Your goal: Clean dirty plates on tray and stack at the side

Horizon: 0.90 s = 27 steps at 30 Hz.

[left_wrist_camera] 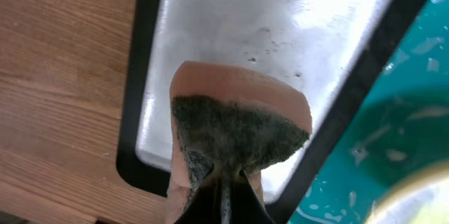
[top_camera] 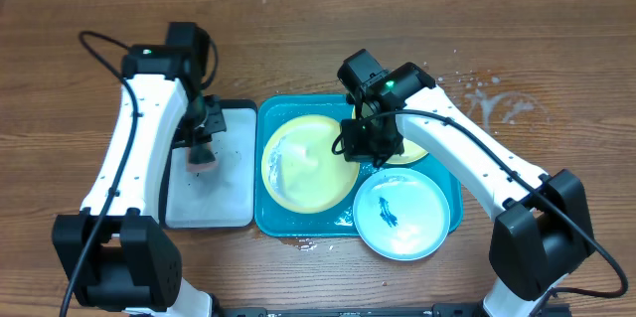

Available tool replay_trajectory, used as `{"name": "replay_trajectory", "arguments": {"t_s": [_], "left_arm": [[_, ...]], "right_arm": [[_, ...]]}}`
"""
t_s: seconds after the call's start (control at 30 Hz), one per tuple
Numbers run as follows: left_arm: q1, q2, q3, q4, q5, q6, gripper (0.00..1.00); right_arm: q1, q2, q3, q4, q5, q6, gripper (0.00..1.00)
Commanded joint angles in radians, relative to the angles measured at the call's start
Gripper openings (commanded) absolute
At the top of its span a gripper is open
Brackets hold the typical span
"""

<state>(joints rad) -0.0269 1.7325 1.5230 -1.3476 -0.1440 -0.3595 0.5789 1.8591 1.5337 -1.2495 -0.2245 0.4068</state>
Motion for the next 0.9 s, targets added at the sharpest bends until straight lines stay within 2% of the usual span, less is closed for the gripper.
{"name": "replay_trajectory", "arguments": {"t_s": [0.0,0.2,0.37,0.57,0.87], "left_arm": [[0.050,0.000,0.004,-0.004,0.050,0.032,0.04],[0.106,0.000,0.004,0.013,0.145,0.072,0.04],[0.107,0.000,0.004,0.012,0.154,0.072,0.04],[0.107,0.000,0.004,0.016,0.167,0.076,0.04],[0.107,0.000,0.004,0.019,0.167,0.076,0.04]], "right_arm": [[-0.021,-0.003,0.025,-0.055,-0.179,-0.027,0.04],[-0.027,-0.003,0.025,-0.118,-0.403,-0.200,0.04],[-0.027,-0.003,0.024,0.021,-0.378,-0.190,0.04],[-0.027,-0.003,0.024,0.204,-0.050,-0.088,0.04],[-0.027,-0.003,0.024,0.231,0.273,-0.085,0.04]]}}
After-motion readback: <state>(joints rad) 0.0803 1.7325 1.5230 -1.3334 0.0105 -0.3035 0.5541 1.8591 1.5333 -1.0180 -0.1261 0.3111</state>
